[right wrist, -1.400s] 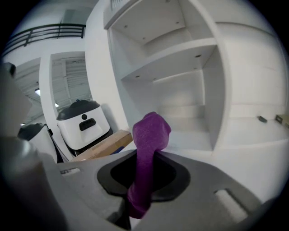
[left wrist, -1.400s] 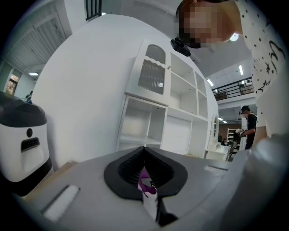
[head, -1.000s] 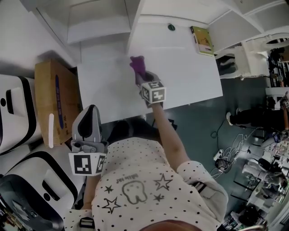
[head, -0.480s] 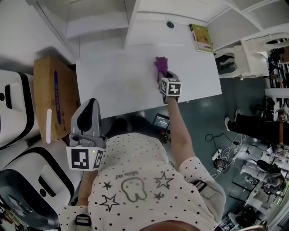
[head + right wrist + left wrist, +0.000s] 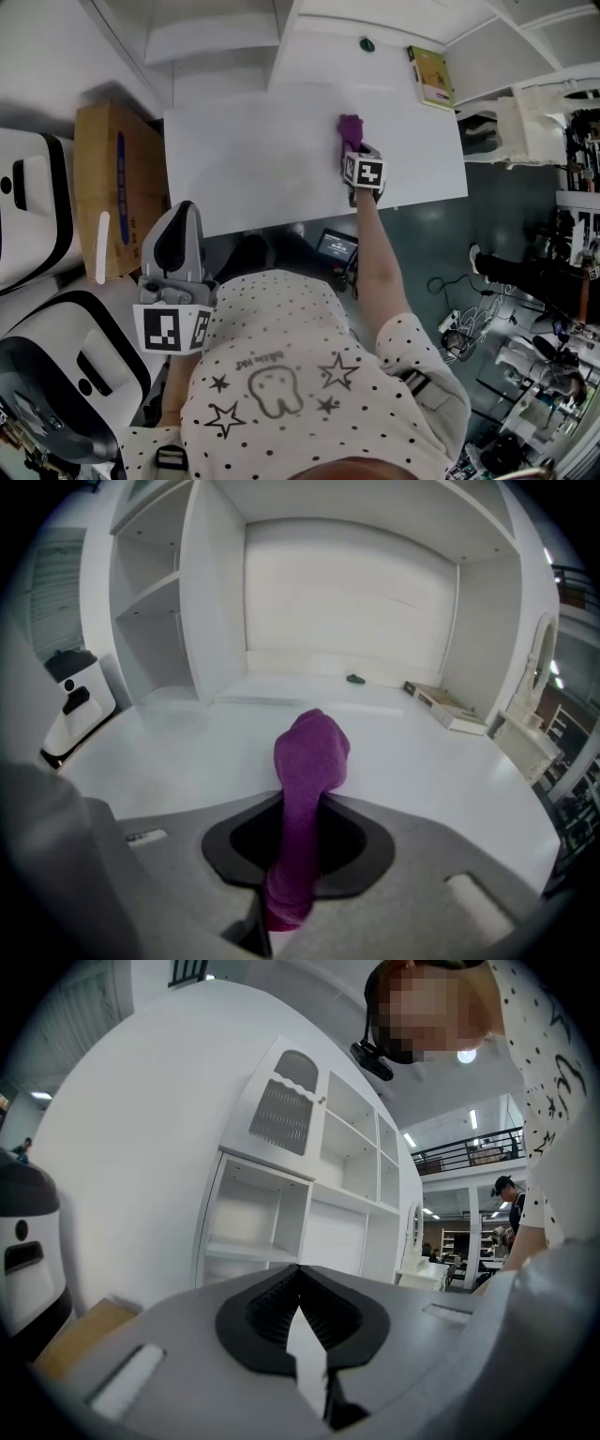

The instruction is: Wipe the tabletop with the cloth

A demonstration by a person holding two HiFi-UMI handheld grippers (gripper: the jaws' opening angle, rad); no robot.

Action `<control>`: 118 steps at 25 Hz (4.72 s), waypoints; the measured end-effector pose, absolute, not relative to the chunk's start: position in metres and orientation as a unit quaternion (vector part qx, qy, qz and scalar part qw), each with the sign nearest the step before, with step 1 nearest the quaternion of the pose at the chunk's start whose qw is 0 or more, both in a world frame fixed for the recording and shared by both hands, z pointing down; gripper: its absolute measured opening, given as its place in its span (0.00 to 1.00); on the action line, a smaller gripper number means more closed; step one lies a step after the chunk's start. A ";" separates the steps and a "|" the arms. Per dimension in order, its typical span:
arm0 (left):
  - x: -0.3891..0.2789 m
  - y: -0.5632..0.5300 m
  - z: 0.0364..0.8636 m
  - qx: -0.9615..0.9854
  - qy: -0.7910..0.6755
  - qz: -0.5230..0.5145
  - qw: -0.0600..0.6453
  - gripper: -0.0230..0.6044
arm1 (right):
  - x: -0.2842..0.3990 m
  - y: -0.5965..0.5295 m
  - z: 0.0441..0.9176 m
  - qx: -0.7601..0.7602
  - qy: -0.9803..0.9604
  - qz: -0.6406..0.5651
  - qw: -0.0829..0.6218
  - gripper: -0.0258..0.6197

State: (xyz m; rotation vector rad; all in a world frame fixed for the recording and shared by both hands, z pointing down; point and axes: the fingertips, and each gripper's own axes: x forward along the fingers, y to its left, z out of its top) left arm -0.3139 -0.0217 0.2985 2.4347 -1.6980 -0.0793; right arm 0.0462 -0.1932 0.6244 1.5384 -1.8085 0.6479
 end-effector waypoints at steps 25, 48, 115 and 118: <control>-0.309 -0.014 0.305 0.820 -0.563 -0.033 0.096 0.03 | -0.007 -0.181 0.626 0.592 -0.682 0.233 0.361 0.13; -0.241 0.012 0.303 0.826 -0.553 -0.042 0.101 0.03 | -0.062 -0.173 0.620 0.523 -0.744 0.234 0.343 0.13; -0.366 0.018 0.298 0.810 -0.576 -0.052 0.101 0.03 | -0.249 -0.139 0.620 0.457 -0.790 0.216 0.348 0.13; -0.365 0.017 0.298 0.812 -0.573 -0.053 0.100 0.03 | -0.260 -0.130 0.619 0.447 -0.788 0.225 0.357 0.13</control>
